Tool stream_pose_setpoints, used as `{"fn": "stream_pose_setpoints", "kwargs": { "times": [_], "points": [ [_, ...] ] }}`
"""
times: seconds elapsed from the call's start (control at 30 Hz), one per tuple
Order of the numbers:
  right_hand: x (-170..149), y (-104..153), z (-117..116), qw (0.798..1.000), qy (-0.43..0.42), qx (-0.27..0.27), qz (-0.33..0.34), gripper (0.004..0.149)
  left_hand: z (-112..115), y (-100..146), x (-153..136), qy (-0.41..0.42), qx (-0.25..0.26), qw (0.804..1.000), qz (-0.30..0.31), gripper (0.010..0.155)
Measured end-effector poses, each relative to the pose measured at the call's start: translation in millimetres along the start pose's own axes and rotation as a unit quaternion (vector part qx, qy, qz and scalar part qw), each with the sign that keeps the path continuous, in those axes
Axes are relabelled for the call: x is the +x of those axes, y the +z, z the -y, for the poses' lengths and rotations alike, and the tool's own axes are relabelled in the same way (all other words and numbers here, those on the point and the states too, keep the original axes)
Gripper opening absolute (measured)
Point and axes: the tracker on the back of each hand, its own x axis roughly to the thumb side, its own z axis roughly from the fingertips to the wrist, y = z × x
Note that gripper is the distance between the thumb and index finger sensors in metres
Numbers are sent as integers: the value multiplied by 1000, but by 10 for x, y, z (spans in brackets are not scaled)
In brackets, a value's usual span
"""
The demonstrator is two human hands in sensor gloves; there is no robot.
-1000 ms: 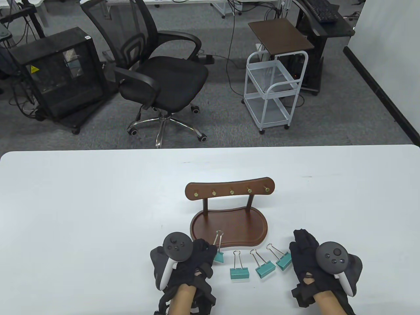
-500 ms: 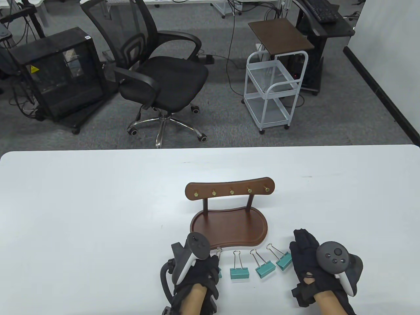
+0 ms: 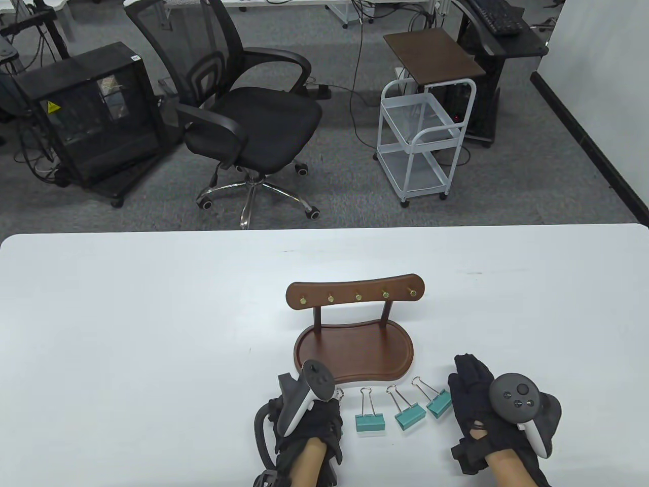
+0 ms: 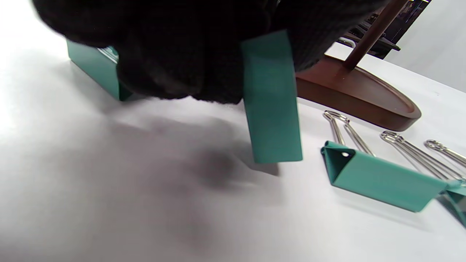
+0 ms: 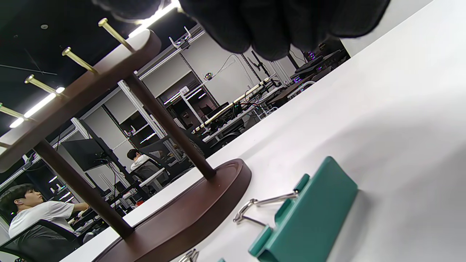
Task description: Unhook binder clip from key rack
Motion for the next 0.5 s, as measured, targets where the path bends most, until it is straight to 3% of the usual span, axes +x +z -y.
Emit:
{"fn": "stream_pose_setpoints", "kwargs": {
  "times": [0.5],
  "points": [
    [6,1,2,1000,1,1,0,61,23,33,146,-126,65,990,-20,46]
  ]
}}
